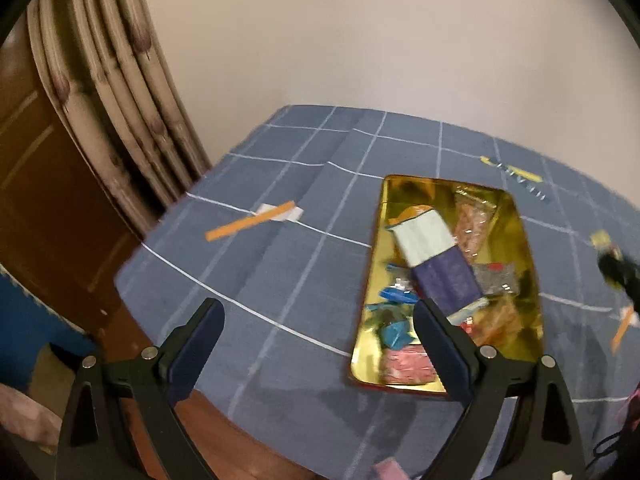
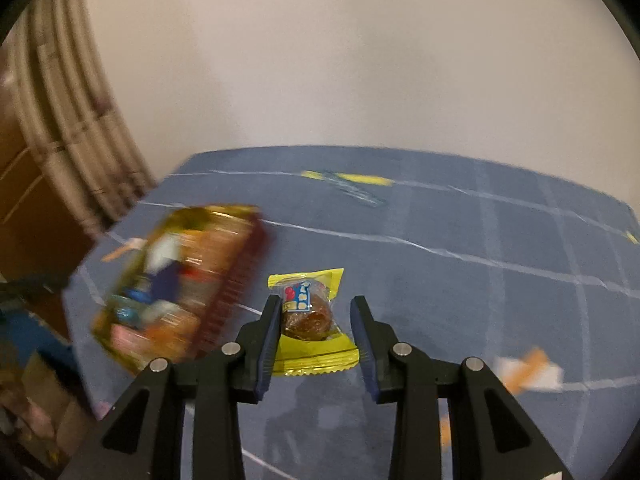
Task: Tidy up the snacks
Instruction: 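Carry the yellow candy packet over the tin and open the right gripper, then withdraw the open right gripper from the tin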
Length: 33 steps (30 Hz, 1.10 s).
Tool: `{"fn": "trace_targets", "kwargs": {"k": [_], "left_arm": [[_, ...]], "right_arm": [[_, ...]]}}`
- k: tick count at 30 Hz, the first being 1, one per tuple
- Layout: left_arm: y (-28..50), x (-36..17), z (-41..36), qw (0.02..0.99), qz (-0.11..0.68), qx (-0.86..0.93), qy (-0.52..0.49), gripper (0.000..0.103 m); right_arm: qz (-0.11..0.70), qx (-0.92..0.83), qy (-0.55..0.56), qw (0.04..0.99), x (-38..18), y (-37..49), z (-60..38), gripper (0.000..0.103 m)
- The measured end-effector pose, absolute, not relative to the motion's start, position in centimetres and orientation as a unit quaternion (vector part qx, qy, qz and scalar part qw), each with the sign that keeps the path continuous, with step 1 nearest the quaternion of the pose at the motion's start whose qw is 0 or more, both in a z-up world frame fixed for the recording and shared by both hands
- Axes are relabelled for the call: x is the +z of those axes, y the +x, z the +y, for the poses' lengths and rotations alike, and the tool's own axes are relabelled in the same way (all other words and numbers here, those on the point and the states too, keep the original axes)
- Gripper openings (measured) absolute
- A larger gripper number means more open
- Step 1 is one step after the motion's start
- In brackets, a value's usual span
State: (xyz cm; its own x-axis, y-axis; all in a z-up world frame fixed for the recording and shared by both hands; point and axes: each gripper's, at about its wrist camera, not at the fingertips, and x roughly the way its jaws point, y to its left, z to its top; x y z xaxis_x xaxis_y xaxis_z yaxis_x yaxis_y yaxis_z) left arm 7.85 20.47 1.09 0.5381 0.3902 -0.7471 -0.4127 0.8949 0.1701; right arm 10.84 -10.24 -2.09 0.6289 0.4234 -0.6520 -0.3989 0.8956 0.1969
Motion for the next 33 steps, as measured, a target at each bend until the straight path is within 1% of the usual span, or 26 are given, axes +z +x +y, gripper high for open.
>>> {"fn": "trace_targets", "kwargs": {"k": [3, 7, 15, 16, 18, 19, 24, 28, 33], "left_arm": [[7.8, 1.5, 20.3, 0.882, 0.410, 0.234, 0.007, 0.094], [7.8, 1.8, 20.8, 0.883, 0.414, 0.221, 0.001, 0.094], [6.5, 3.6, 21.7, 0.903, 0.378, 0.198, -0.037, 0.094], [6.4, 3.8, 21.7, 0.905, 0.376, 0.195, -0.041, 0.094], [6.5, 3.9, 21.9, 0.905, 0.381, 0.185, -0.049, 0.094], [6.4, 3.9, 21.8, 0.904, 0.382, 0.184, -0.052, 0.094], [5.9, 4.8, 21.5, 0.909, 0.376, 0.171, -0.059, 0.094], [5.3, 5.7, 20.8, 0.915, 0.366, 0.162, -0.052, 0.095], [4.7, 7.1, 19.0, 0.922, 0.357, 0.144, -0.034, 0.099]], "right_arm": [[0.366, 0.268, 0.007, 0.891, -0.9, 11.6, -5.1, 0.035], [0.384, 0.285, -0.005, 0.878, -1.3, 13.5, 0.7, 0.035], [0.406, 0.261, -0.048, 0.874, -3.6, 15.6, 6.5, 0.037], [0.402, 0.262, -0.052, 0.876, -3.6, 15.6, 6.8, 0.040], [0.394, 0.258, -0.062, 0.880, -3.4, 15.3, 7.4, 0.055], [0.385, 0.251, -0.070, 0.885, -3.1, 15.0, 7.5, 0.057], [0.335, 0.262, -0.055, 0.903, -0.3, 12.5, 6.8, 0.058], [0.296, 0.266, -0.034, 0.917, 2.1, 9.1, 4.5, 0.063], [0.268, 0.265, -0.018, 0.926, 3.8, 5.5, 1.1, 0.063]]}}
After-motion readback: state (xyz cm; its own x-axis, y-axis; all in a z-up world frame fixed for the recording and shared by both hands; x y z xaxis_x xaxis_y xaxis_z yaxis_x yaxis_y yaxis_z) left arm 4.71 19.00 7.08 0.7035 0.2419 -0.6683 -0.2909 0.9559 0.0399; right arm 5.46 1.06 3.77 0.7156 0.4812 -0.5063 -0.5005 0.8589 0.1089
